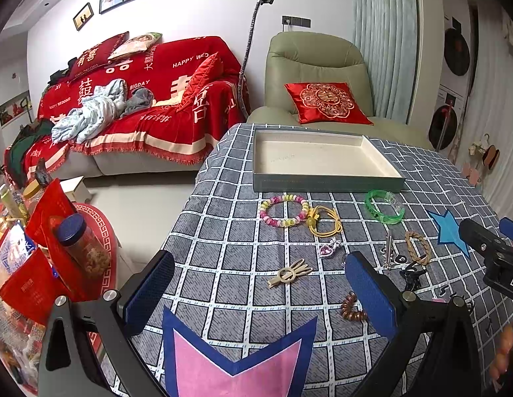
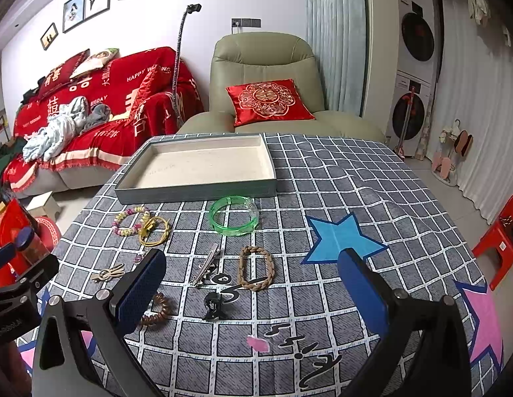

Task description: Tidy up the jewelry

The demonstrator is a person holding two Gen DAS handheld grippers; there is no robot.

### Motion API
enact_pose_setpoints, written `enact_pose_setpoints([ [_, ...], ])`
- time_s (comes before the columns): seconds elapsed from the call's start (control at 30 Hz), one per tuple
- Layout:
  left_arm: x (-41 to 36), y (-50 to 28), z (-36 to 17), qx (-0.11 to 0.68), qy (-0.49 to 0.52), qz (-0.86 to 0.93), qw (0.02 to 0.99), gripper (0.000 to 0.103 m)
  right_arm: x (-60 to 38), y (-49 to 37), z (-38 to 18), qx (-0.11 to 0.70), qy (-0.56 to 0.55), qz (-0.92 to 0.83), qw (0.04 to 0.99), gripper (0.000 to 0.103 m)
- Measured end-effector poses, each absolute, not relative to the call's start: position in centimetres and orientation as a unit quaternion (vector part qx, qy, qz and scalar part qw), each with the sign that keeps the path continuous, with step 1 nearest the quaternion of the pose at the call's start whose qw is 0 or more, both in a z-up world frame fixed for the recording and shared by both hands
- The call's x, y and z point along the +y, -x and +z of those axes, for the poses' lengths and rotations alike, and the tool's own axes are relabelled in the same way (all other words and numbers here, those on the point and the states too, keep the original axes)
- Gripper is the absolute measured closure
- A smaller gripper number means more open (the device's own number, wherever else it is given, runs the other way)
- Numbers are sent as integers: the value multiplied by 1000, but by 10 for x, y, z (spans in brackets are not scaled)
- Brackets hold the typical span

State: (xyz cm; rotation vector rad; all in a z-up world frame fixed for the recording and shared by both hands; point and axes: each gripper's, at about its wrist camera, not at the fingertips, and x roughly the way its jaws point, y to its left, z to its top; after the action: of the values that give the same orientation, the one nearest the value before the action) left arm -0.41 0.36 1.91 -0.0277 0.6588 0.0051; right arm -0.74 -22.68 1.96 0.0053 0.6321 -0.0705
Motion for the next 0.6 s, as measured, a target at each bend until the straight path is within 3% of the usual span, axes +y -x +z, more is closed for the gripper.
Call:
enact_pose_setpoints([
  [0.6,4,5,15,326,16,3,945,0,-227,8,21,310,-5,-34,950,0],
])
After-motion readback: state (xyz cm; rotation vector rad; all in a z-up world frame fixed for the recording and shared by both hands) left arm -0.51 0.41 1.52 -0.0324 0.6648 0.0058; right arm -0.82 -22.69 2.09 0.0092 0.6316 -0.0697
